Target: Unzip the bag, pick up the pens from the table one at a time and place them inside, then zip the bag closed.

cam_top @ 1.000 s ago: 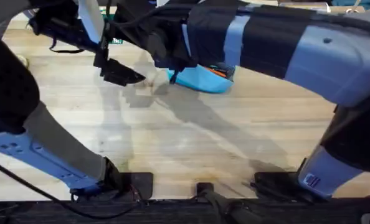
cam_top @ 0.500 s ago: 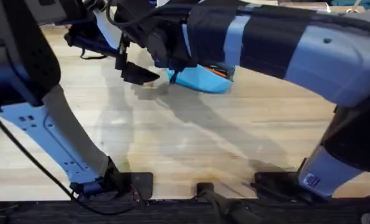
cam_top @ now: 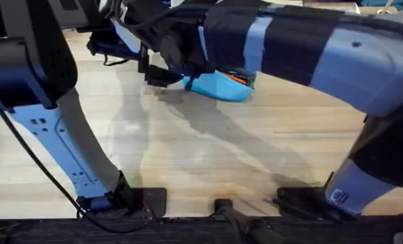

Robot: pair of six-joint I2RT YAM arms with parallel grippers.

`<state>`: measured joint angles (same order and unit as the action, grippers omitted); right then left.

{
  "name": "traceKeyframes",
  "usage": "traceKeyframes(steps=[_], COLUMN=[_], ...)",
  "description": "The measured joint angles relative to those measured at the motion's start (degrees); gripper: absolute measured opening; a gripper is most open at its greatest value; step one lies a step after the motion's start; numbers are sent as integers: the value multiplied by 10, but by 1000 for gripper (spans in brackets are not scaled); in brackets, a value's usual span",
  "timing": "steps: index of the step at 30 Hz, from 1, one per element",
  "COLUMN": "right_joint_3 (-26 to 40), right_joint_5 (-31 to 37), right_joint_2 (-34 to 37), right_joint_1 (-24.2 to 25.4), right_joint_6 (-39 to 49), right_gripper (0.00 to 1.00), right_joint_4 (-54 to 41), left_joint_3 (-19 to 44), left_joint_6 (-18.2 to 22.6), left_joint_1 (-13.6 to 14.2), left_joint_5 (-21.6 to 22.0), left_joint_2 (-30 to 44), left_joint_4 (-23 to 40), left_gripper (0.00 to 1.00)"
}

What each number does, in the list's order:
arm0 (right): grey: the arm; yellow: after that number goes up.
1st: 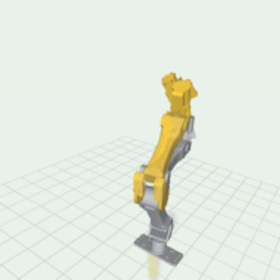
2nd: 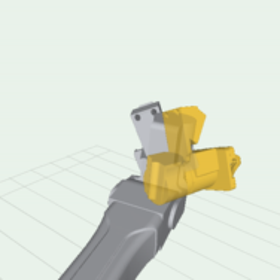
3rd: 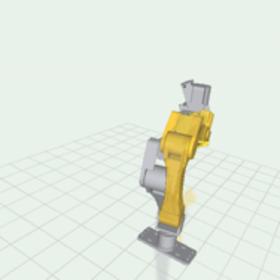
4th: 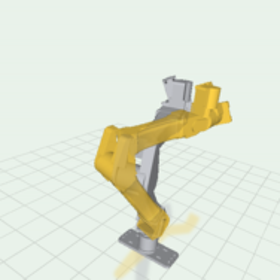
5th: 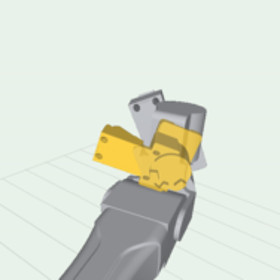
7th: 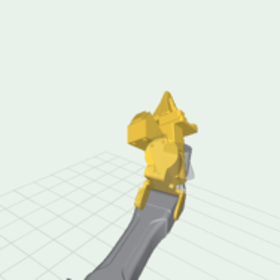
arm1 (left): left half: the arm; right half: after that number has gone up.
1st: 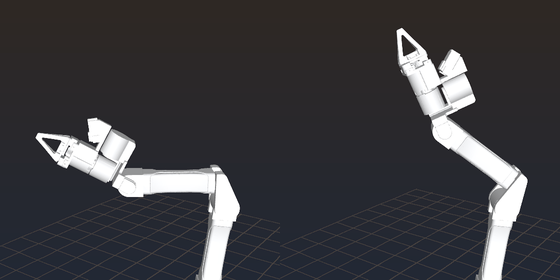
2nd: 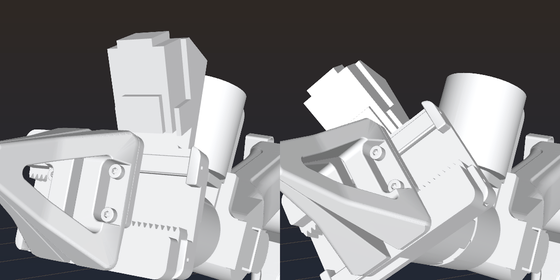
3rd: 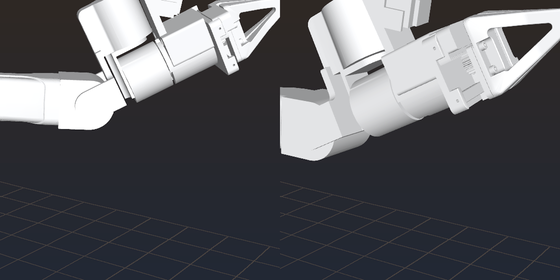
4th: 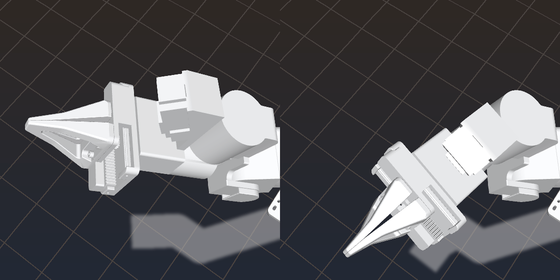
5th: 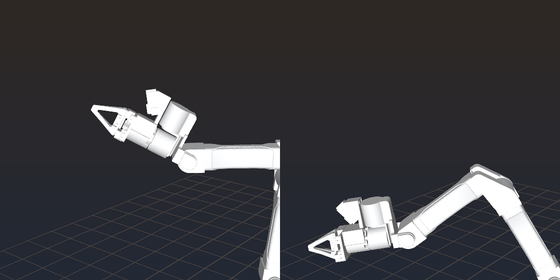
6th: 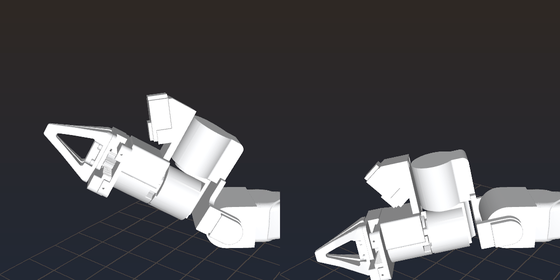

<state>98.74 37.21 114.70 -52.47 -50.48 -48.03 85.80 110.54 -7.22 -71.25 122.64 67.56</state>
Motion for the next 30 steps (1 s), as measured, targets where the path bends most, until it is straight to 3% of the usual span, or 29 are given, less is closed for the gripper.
traceKeyframes(steps=[13,30], right_joint_3=[0,0], right_joint_5=[0,0], right_joint_2=[0,0], right_joint_1=[0,0], right_joint_6=[0,0], right_gripper=[31,31], right_joint_4=[0,0], left_joint_3=[0,0], left_joint_6=[-116,-144], left_joint_1=[20,23], left_joint_5=[-26,-29], left_joint_2=[0,24], left_joint_4=[-80,-73], left_gripper=[993,993])
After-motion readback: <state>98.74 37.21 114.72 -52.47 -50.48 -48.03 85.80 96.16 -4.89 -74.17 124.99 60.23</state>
